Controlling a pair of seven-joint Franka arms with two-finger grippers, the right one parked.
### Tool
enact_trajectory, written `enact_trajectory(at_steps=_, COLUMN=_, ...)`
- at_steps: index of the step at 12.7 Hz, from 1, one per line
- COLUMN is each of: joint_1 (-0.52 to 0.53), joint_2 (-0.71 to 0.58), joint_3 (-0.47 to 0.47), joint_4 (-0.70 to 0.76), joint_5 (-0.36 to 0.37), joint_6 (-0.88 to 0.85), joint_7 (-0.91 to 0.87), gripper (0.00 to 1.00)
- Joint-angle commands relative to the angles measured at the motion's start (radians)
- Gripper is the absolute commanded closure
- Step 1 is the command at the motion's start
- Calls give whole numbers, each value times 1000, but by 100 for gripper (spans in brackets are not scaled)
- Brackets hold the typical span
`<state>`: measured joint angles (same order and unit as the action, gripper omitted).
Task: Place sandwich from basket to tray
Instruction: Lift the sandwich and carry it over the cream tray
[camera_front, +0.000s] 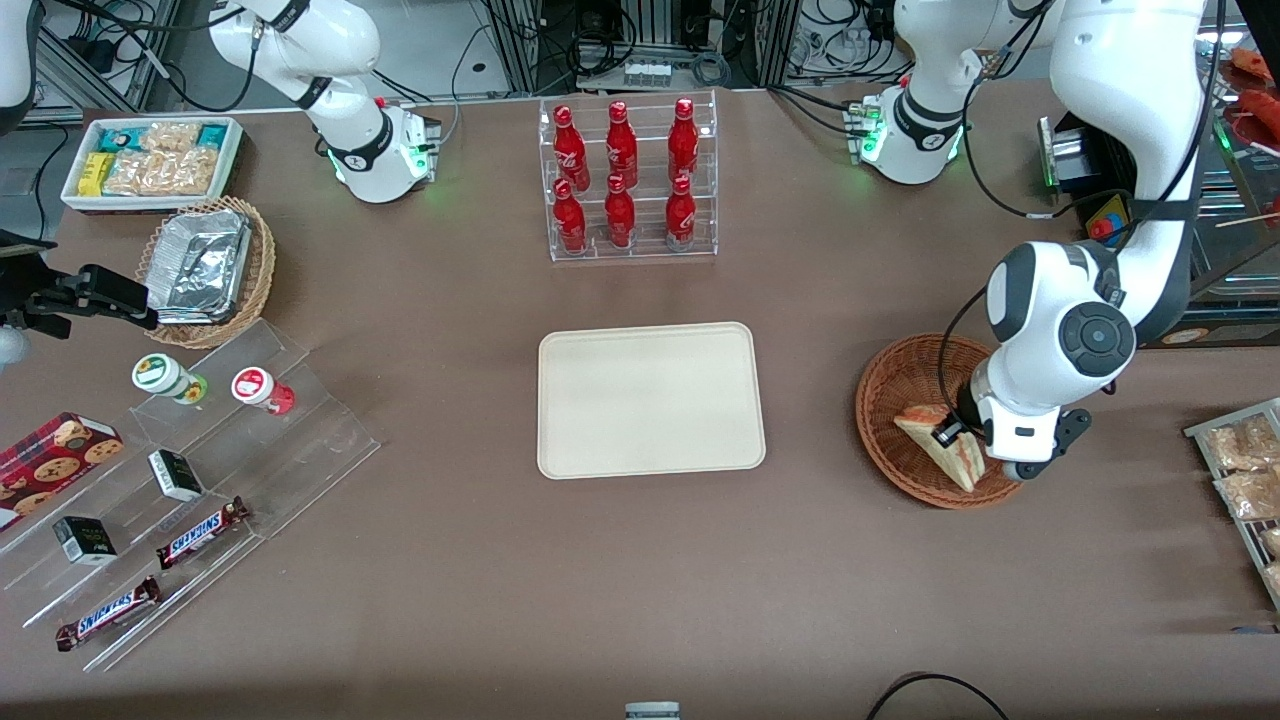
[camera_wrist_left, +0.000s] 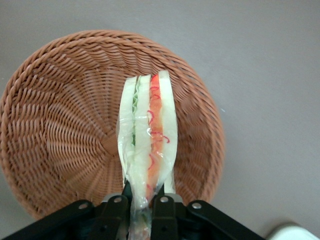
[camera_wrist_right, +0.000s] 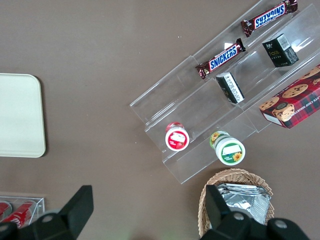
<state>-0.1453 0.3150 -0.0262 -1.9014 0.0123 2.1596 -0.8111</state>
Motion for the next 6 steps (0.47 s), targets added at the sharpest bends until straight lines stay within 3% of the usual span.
enact_trajectory(at_steps=1, joint_1=-106, joint_2=-8, joint_3=2, joint_4=158, joint_5=8, joint_6=-191, joint_7=-3, gripper=100)
enact_trajectory(at_steps=6, joint_1=-296, joint_2=9, joint_3=2, joint_4=304, joint_5=0, joint_6=-268, joint_7=-17, gripper=100)
